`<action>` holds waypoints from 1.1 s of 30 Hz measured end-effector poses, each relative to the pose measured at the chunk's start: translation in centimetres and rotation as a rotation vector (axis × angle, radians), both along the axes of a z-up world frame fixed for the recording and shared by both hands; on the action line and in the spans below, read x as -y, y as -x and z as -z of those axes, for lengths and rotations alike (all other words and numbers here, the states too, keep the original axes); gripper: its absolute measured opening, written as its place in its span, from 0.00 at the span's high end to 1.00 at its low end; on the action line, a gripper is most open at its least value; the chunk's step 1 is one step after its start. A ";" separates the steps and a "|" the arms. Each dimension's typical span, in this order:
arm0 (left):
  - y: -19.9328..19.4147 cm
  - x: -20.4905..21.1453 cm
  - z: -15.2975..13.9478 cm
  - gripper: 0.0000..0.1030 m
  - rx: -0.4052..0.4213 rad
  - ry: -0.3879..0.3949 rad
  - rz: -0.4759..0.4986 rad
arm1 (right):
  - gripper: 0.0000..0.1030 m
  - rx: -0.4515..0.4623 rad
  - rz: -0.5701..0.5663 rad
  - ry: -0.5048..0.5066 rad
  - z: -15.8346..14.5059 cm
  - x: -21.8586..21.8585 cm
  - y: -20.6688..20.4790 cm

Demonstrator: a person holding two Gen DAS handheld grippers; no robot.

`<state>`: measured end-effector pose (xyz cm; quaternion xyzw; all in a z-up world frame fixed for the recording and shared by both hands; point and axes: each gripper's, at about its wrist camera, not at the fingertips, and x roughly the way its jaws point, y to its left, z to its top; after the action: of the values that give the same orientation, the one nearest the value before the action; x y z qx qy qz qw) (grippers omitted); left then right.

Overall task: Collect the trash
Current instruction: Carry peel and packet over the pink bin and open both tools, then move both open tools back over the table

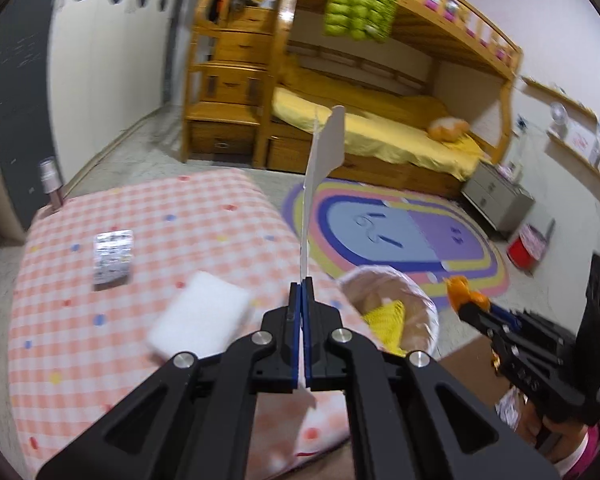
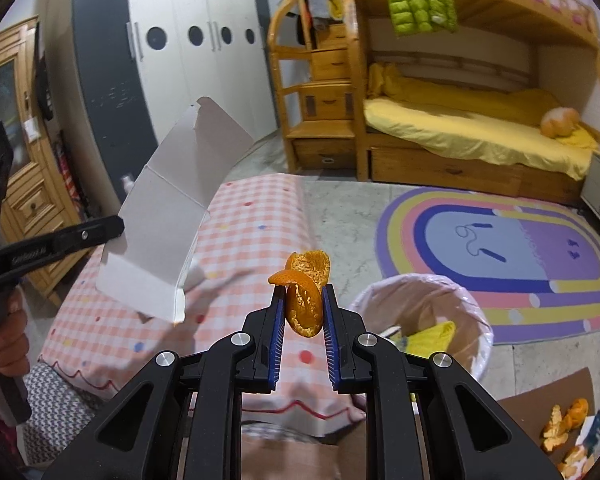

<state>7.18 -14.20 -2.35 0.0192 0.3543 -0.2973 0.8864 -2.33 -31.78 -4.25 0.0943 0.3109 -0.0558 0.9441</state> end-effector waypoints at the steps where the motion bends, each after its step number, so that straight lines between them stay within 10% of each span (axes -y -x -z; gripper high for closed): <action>1: 0.2 0.9 0.3 1.00 -0.004 -0.005 0.017 | 0.82 -0.004 0.013 0.000 0.2 0.5 0.2; 18: -1.5 15.2 5.5 1.00 -0.088 -0.082 0.245 | 0.82 -0.091 0.203 -0.054 4.9 8.8 1.0; 23: -2.2 14.9 5.6 0.56 -0.063 -0.098 0.213 | 0.78 -0.117 0.202 -0.060 6.3 10.0 -0.4; 26: -2.4 14.1 5.4 0.51 -0.047 -0.114 0.183 | 0.57 -0.145 0.216 -0.056 7.1 10.2 -1.3; 33: -2.5 11.0 4.9 0.48 -0.037 -0.126 0.118 | 0.56 -0.119 0.232 -0.064 5.9 9.8 -0.4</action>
<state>9.65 -25.22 -7.26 0.0903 0.3868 -0.3266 0.8576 -1.92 -41.55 -10.13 0.1564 0.3548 -0.1601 0.9078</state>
